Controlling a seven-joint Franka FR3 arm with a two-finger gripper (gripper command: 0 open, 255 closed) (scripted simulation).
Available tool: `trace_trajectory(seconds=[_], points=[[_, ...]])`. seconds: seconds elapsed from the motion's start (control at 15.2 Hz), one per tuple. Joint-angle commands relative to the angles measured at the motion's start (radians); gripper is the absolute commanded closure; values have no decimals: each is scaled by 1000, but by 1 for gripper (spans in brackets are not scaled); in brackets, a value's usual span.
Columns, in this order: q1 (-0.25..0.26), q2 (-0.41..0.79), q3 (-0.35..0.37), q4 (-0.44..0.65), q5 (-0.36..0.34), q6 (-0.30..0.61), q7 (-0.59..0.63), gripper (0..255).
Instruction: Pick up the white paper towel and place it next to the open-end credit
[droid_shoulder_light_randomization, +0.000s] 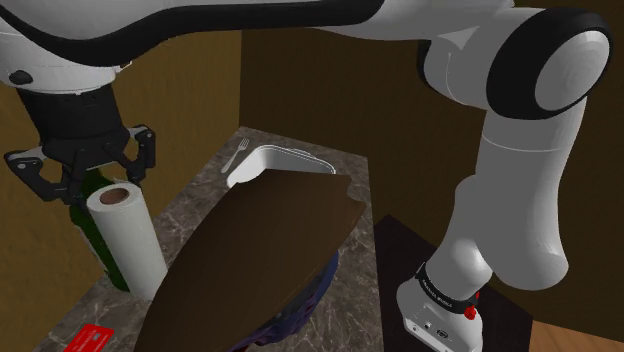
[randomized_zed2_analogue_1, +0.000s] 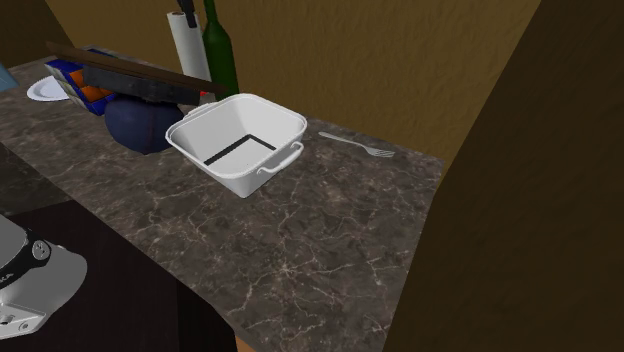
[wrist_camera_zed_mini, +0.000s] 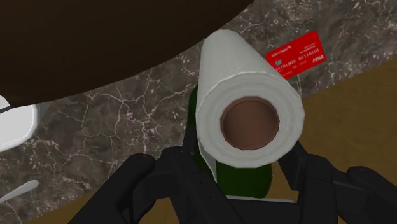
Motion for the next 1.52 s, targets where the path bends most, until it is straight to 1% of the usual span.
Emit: trace_trajectory(seconds=[0.0,0.59,1.12,1.19,1.45], points=[[11,18,2,-2,-6,19,16,255],[7,31,-2,-104,-12,134,20,255],[7,32,-2,-106,-12,137,21,255],[7,32,-2,-106,-12,137,21,0],[7,32,-2,-106,-12,137,21,0]])
